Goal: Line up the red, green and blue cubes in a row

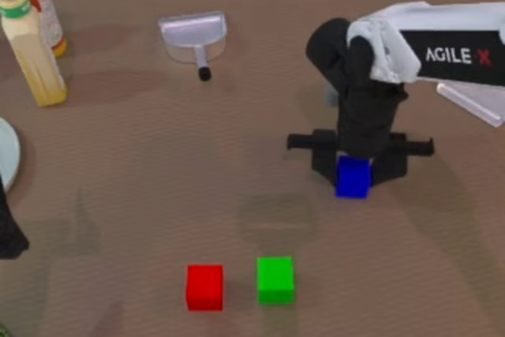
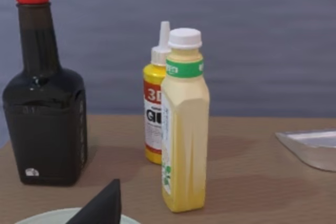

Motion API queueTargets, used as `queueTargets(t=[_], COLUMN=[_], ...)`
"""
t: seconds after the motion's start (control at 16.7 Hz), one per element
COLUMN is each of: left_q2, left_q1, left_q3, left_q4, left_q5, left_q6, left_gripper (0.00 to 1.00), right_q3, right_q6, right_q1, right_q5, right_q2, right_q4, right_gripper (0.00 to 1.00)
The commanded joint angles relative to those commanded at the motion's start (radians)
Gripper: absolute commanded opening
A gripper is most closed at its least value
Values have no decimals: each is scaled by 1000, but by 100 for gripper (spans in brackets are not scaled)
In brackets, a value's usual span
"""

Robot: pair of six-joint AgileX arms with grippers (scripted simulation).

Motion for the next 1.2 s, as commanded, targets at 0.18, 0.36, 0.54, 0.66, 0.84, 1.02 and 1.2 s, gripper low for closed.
queueTargets(t=[0.18,0.36,0.54,0.66,0.84,1.02,1.2], left_q2=[0,0,0,0,0,0,0], left_q1=[0,0,0,0,0,0,0], left_q3=[0,0,0,0,0,0,0], left_q4=[0,0,0,0,0,0,0], left_q5=[0,0,0,0,0,0,0], left_q6=[0,0,0,0,0,0,0], left_gripper=[100,100,100,100,100,100,100], right_q3=[58,117,131,129,90,-39,-218], right_q6=[1,0,-2,0,13,56,112], right_q1=[3,6,6,1,24,87,168], right_q5=[1,-1,-1,-2,-1,0,-1], right_q2=[-32,-69,-82,-79,-117,-223,-355], right_q4=[-95,-195,-215,-212,-203,-179,-151], right_gripper=[0,0,0,0,0,0,0])
